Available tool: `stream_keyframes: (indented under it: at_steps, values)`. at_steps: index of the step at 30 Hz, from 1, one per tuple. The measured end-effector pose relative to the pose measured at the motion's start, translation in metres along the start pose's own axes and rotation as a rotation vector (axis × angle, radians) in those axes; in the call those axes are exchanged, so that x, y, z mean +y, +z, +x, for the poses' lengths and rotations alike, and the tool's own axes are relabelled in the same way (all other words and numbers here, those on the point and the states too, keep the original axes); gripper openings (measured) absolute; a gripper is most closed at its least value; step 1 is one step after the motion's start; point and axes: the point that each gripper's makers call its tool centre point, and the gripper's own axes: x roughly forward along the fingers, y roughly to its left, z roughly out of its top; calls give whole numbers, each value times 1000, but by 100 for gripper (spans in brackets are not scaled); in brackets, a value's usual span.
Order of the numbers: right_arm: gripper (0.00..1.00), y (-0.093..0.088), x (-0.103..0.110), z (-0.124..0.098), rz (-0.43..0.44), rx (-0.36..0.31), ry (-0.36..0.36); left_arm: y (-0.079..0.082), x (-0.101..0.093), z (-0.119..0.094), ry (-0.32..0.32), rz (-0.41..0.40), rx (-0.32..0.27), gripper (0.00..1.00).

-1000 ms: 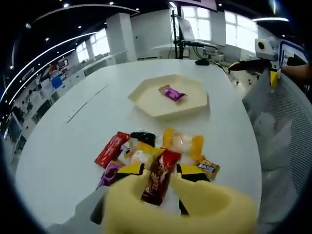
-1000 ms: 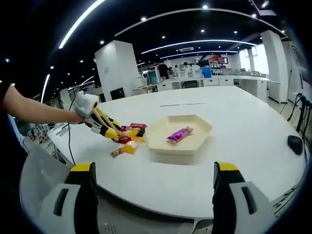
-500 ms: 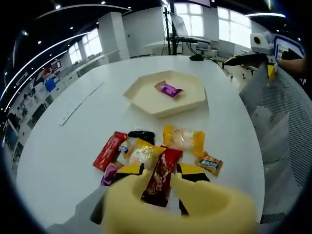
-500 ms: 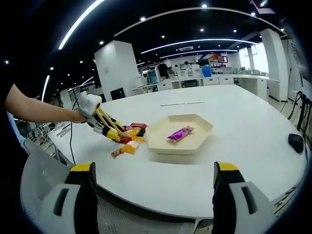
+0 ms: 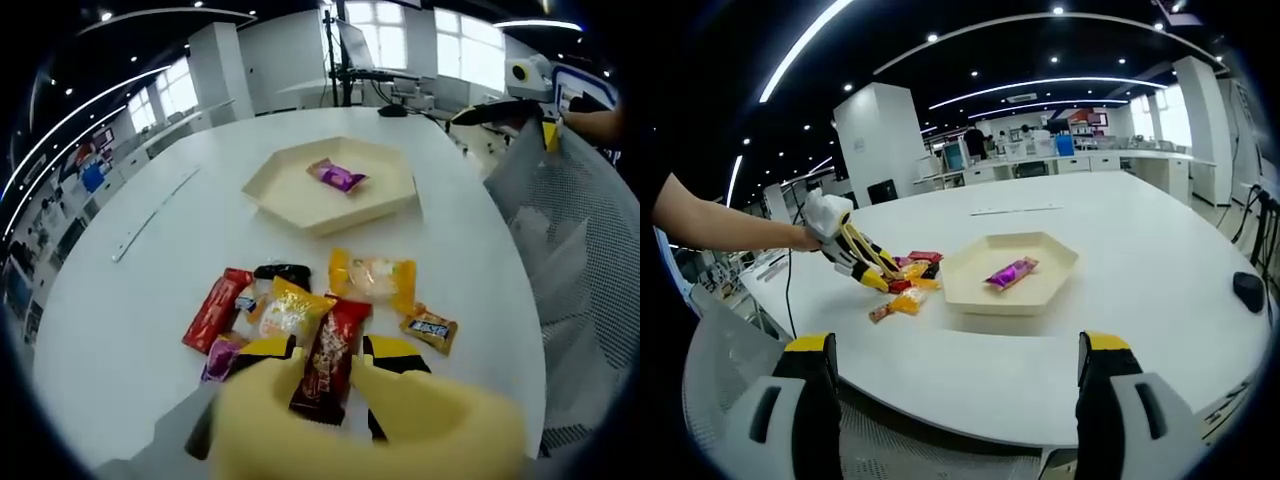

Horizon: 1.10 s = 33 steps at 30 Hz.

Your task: Place the target food into the container with the food tongs after gripping and lifting it, then release it inside without dropping or visibly crushing the food.

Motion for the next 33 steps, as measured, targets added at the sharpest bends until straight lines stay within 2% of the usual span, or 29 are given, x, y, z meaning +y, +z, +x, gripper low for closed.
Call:
stream_keyframes:
  at_steps: [15, 33]
  values:
    - [100, -1, 0, 0, 9, 4, 1, 4, -12, -1, -38, -6, -10, 21]
    - [99, -1, 1, 1, 17, 3, 12, 9, -4, -12, 40, -62, -44, 20]
